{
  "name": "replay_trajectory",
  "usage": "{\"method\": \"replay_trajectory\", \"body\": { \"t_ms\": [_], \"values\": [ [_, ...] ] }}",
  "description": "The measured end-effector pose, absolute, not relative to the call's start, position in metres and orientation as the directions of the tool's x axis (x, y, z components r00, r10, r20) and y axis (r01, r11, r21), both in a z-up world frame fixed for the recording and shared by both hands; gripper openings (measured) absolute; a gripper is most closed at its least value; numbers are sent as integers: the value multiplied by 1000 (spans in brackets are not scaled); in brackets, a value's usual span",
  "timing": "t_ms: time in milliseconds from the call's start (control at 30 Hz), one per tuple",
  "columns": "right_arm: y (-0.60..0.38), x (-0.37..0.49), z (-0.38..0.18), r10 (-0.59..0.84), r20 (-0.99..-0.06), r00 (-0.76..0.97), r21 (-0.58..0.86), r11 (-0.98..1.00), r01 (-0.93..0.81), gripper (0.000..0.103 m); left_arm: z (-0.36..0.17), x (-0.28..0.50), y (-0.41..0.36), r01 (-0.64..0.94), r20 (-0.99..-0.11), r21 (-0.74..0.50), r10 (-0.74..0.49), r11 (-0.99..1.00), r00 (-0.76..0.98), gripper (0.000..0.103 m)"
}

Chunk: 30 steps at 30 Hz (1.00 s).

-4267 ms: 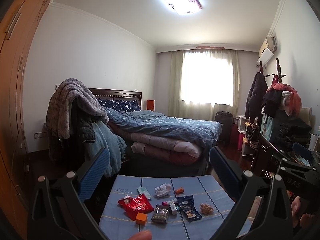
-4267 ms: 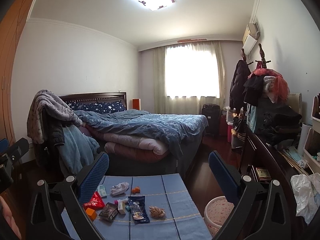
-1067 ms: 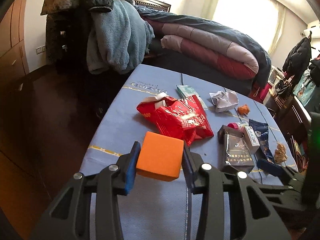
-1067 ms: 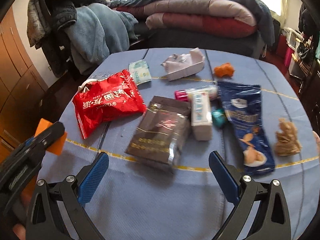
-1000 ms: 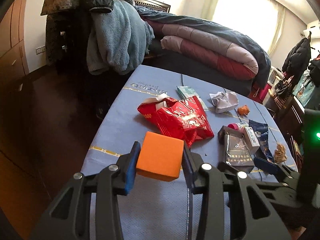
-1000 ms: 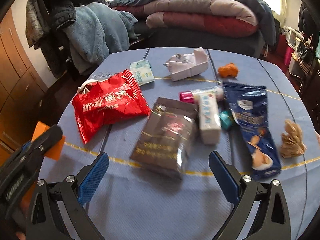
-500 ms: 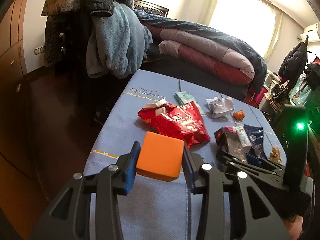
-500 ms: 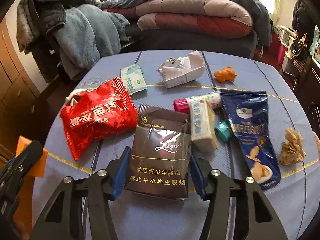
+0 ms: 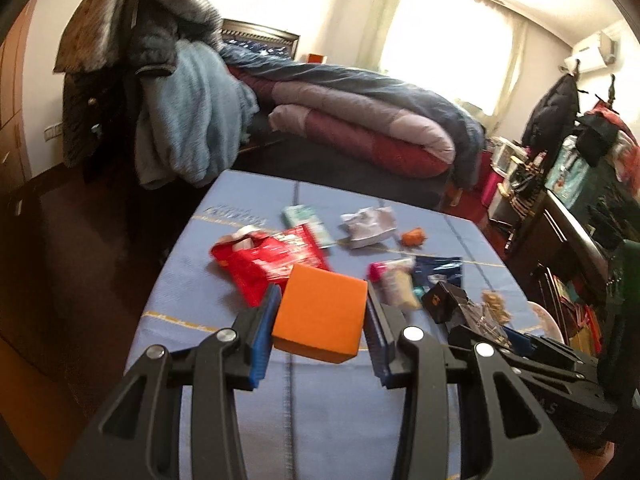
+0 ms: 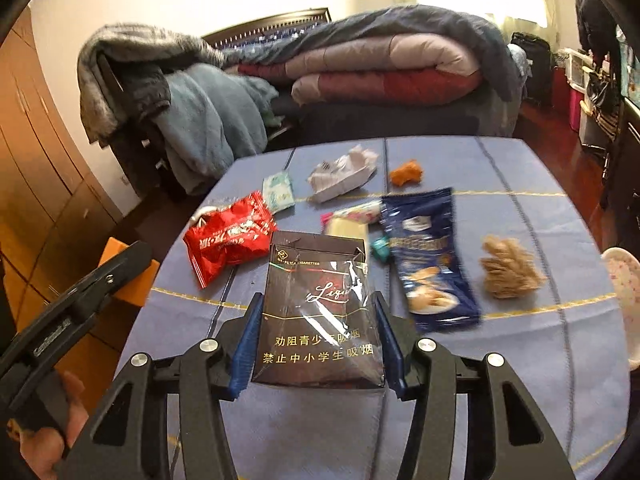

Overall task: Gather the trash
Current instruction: 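Grasp the dark cigarette pack with the right tool while the left tool holds the sponge, then carry both items over the wastebasket and open both tools to drop them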

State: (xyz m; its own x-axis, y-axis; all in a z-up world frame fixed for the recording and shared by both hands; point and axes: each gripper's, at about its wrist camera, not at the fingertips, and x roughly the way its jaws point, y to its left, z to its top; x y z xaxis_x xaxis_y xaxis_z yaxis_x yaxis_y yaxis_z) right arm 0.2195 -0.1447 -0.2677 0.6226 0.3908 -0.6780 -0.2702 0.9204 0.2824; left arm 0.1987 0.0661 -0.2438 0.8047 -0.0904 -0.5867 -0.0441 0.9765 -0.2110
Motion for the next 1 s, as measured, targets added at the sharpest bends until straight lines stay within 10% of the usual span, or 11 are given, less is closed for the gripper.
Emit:
{"method": "replay_trajectory", "body": {
  "t_ms": [1000],
  "values": [
    [-419, 174, -257, -61, -594, 802, 225, 945, 238, 53, -200, 247, -231, 511, -533, -137, -498, 848, 684, 41]
  ]
}}
